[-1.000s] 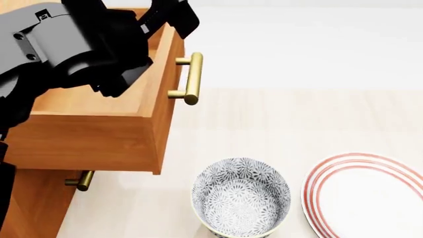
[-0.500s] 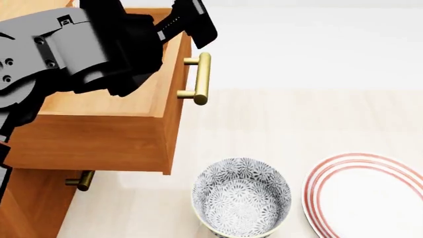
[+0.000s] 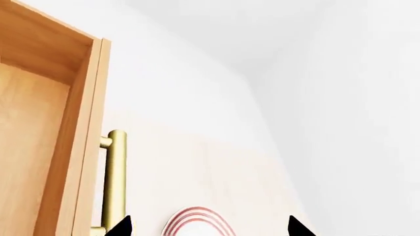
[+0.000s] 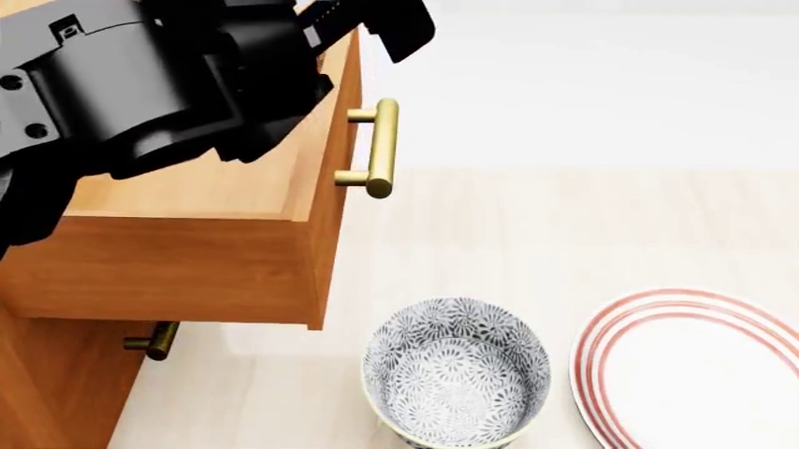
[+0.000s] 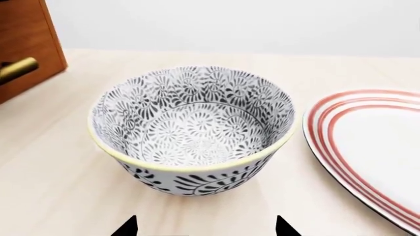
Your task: Open the top drawer of the cabinet.
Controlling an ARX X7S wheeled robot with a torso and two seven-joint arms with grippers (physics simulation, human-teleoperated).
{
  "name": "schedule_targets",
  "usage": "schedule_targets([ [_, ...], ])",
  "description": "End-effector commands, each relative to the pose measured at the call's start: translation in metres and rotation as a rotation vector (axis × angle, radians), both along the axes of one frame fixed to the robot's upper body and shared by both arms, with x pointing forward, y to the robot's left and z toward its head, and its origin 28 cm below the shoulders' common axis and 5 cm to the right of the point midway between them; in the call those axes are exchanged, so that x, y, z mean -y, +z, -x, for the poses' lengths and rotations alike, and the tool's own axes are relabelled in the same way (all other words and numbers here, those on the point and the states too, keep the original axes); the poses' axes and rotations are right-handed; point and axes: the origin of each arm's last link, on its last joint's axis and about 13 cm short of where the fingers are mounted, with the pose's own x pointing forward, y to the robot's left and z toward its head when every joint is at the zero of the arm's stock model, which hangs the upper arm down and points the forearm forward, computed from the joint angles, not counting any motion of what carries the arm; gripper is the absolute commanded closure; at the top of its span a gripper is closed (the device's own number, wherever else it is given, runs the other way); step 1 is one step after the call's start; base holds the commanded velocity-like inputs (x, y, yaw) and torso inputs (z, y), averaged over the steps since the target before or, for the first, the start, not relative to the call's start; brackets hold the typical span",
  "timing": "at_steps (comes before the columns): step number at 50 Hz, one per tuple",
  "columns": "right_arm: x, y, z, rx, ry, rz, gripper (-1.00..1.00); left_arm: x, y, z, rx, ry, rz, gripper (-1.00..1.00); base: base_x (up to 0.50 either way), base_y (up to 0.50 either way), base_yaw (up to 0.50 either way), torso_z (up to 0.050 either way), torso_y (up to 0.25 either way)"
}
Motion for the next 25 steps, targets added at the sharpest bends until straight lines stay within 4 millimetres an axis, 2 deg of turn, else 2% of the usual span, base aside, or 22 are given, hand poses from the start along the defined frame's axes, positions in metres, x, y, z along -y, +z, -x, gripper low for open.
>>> schedule_targets([
  [1,0.000,0.000,-0.001,-0.014,-0.016,-0.008,-1.00,-0.005,0.011,0.026,0.117,-0.027,-0.016,-1.00,0.00,0.00,0.00,0.000,0.000],
  [7,0.000,0.000,-0.001,-0.019,-0.014,-0.010,-1.00,-0.009,0.000,0.033,0.195,-0.005,-0.082,-1.00,0.00,0.00,0.00,0.000,0.000],
  [10,0.000,-0.001,-0.001,-0.020,-0.013,-0.010,-1.00,-0.010,-0.004,0.042,0.304,0.005,-0.144,-1.00,0.00,0.00,0.00,0.000,0.000],
  [18,-0.001,-0.001,-0.001,-0.023,-0.012,-0.010,-1.00,-0.008,-0.016,0.077,0.567,-0.057,-0.319,-1.00,0.00,0.00,0.00,0.000,0.000],
  [20,-0.001,-0.001,-0.001,-0.023,-0.012,-0.010,-1.00,-0.008,-0.017,0.079,0.587,-0.068,-0.325,-1.00,0.00,0.00,0.00,0.000,0.000],
  [22,-0.001,-0.001,0.000,-0.024,-0.012,-0.010,-1.00,-0.009,-0.023,0.093,0.702,-0.080,-0.386,-1.00,0.00,0.00,0.00,0.000,0.000],
  [25,-0.001,-0.002,0.000,-0.026,-0.011,-0.010,-1.00,-0.011,-0.025,0.101,0.801,-0.071,-0.433,-1.00,0.00,0.00,0.00,0.000,0.000],
])
